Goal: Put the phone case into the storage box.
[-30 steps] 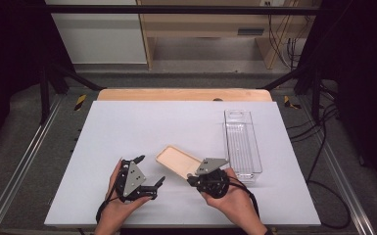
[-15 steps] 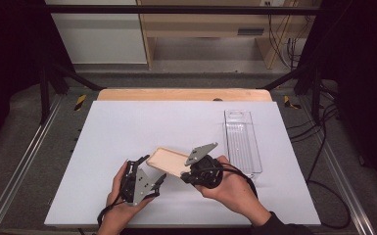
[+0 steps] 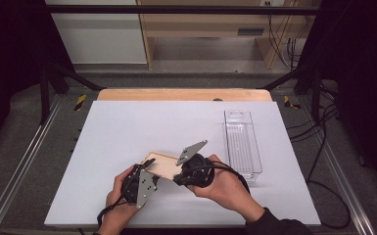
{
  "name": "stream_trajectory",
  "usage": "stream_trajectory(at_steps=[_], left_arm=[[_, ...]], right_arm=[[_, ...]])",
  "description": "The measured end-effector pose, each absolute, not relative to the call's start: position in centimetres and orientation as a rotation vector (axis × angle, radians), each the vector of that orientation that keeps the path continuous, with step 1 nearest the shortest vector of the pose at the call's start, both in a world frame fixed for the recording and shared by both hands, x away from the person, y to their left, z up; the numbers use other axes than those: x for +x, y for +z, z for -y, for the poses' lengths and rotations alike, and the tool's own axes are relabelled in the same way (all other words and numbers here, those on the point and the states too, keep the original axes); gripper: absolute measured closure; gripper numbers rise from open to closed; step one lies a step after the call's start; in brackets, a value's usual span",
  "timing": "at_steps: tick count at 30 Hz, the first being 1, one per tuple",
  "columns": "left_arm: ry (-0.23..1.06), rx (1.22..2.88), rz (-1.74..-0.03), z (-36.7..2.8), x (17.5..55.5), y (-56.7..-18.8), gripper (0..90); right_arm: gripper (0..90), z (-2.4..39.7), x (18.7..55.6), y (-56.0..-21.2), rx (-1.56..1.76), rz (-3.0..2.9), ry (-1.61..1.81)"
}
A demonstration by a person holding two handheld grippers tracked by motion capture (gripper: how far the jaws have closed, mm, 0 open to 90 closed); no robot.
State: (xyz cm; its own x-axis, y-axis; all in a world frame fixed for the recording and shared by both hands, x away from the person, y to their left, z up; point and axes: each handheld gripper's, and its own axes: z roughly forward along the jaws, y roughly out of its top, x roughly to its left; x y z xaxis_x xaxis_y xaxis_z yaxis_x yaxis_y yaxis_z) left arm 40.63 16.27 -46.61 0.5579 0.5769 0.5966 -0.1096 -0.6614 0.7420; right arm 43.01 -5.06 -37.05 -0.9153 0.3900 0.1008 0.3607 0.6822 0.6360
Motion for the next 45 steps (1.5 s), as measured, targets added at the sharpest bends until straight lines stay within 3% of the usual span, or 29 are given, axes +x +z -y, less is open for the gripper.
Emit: stream_trajectory(at_steps=[9,13,15,18,22,34,39,45], left_arm=[[1.187,2.070,-0.341,-16.2,40.3,-46.4,67.8],[1.173,2.094,-0.320,-16.0,40.3,-46.5,73.4],[1.151,2.113,-0.319,-15.8,40.2,-46.6,81.6],[1.132,2.126,-0.325,-15.7,40.2,-46.5,84.0],[1.110,2.127,-0.356,-15.7,40.3,-46.4,85.0],[0.967,1.999,-0.577,-17.9,41.1,-46.0,85.1],[0.890,1.922,-0.662,-18.5,41.1,-45.6,85.0],[0.809,1.865,-0.709,-18.5,40.9,-45.2,85.0]], right_arm=[[86.8,5.0,43.2,-36.3,0.626,-2.818,1.112],[86.1,5.2,43.6,-35.7,0.614,-2.779,1.178],[85.7,5.3,43.9,-35.4,0.625,-2.752,1.225],[85.3,5.4,44.3,-35.1,0.639,-2.721,1.261],[72.2,5.4,44.7,-34.7,0.641,-2.630,1.383],[20.9,7.4,44.0,-33.9,0.753,-2.336,1.456],[8.5,8.4,43.7,-34.7,0.823,-2.235,1.496],[4.8,9.3,43.4,-35.9,0.831,-2.165,1.549]])
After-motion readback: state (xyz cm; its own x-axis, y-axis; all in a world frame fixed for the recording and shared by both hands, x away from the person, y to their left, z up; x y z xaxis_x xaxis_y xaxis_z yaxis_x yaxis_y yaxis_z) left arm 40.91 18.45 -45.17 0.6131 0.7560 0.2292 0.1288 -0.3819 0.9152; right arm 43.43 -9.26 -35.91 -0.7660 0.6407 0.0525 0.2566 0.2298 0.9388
